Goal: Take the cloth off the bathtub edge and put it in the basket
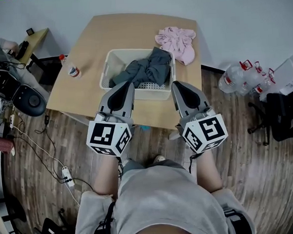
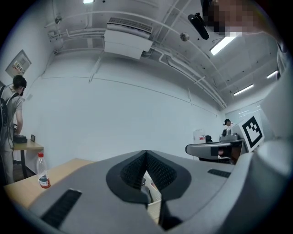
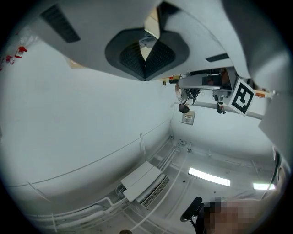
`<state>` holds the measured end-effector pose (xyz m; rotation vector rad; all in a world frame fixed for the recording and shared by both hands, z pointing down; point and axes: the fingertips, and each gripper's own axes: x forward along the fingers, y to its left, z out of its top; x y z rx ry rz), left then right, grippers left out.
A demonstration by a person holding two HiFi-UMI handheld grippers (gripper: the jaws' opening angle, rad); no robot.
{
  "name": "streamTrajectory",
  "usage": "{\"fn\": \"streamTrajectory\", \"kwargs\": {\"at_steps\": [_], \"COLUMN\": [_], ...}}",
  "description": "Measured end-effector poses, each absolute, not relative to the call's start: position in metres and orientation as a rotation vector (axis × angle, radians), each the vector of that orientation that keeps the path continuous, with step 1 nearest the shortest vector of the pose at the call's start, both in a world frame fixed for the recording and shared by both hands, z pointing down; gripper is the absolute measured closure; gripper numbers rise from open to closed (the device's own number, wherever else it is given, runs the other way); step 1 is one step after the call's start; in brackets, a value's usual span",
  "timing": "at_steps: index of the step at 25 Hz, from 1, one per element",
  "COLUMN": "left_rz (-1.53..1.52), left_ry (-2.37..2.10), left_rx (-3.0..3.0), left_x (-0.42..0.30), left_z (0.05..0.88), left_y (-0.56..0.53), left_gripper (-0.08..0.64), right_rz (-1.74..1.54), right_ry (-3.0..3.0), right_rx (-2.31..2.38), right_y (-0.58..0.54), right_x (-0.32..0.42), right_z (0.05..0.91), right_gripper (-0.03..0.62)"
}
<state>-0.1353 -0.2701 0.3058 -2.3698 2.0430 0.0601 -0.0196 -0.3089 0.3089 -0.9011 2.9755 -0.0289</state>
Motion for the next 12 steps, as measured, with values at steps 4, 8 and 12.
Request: {"fn": "streamTrajectory", "kwargs": {"at_steps": [4, 8, 12], "left_rz": [0.067, 0.067, 0.057], "left_ry": [2.019, 2.007, 1.998], "left_rx": [-2.375, -2.387, -2.383], "left_x": [-0.142, -0.153, -0.167], "left_z": [0.299, 0.294, 0.289], "left_y": [-0.259, -0.245, -0.228], "left_gripper": [0.545, 0.545, 0.545], "right_rz": [-0.011, -0.015, -0.015], "right_ry": [2.960, 2.944, 2.935], "right_rx": [-0.923, -0.957, -0.990], "right_y": [-0.296, -0.282, -0.267], "right_x": [-0.025, -0.032, -0.042], "right_z": [0.303, 0.297, 0.294], "right_gripper": [0.586, 0.586, 0.586]}}
